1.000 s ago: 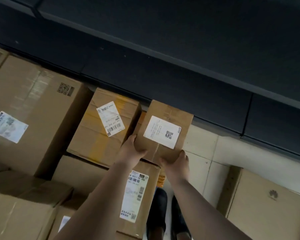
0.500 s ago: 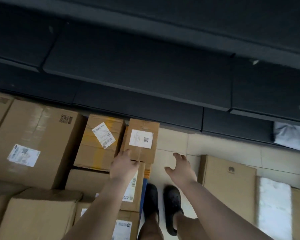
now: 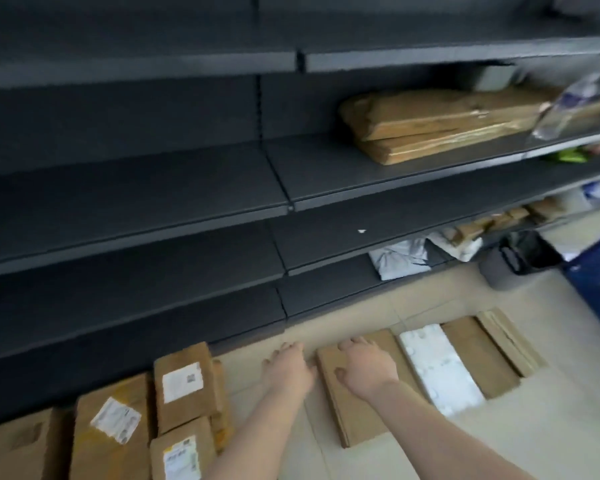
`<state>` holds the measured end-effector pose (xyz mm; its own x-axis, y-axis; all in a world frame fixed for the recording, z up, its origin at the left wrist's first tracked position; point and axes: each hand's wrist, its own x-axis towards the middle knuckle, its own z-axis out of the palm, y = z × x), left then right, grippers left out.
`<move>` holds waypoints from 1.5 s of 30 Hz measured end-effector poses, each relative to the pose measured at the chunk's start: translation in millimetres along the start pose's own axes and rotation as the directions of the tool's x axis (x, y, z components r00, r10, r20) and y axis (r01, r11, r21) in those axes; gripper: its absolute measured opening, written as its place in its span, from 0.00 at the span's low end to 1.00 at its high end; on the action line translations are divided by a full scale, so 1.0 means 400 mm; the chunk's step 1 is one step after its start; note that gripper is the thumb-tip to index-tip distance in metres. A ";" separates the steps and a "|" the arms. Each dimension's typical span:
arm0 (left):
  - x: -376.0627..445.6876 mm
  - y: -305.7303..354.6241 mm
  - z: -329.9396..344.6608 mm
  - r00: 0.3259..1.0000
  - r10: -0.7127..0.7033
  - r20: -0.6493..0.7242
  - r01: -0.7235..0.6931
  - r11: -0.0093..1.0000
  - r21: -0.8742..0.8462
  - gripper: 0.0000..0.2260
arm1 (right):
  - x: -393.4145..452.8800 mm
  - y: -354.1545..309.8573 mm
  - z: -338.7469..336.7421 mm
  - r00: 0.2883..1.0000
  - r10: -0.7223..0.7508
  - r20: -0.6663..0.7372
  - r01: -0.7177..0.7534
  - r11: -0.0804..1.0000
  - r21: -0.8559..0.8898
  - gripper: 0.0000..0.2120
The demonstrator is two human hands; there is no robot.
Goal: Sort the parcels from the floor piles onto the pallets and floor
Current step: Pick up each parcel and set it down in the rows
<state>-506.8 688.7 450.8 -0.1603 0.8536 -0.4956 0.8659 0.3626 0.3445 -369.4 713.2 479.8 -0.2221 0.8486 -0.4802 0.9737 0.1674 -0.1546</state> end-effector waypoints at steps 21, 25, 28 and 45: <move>-0.290 1.061 0.409 0.815 0.547 0.192 -0.580 0.776 0.249 0.19 | -0.579 1.072 -0.065 0.794 0.570 -0.212 -0.505 0.813 0.291 0.21; -0.244 1.204 0.452 0.800 0.556 0.226 -0.600 0.757 0.260 0.19 | -0.547 1.198 -0.100 0.797 0.573 -0.193 -0.491 0.799 0.347 0.22; -0.187 1.323 0.485 0.806 0.540 0.243 -0.589 0.775 0.228 0.20 | -0.506 1.310 -0.145 0.811 0.555 -0.183 -0.486 0.814 0.318 0.22; 0.194 1.878 0.676 0.898 0.331 0.291 -0.397 0.894 0.209 0.17 | -0.130 1.972 -0.302 0.895 0.446 0.027 -0.428 0.839 0.336 0.22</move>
<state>259.4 926.3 455.6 0.2806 0.7776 -0.5626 0.9364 -0.0933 0.3382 416.2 861.9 487.1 0.2339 0.8201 -0.5223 0.8950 -0.3915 -0.2137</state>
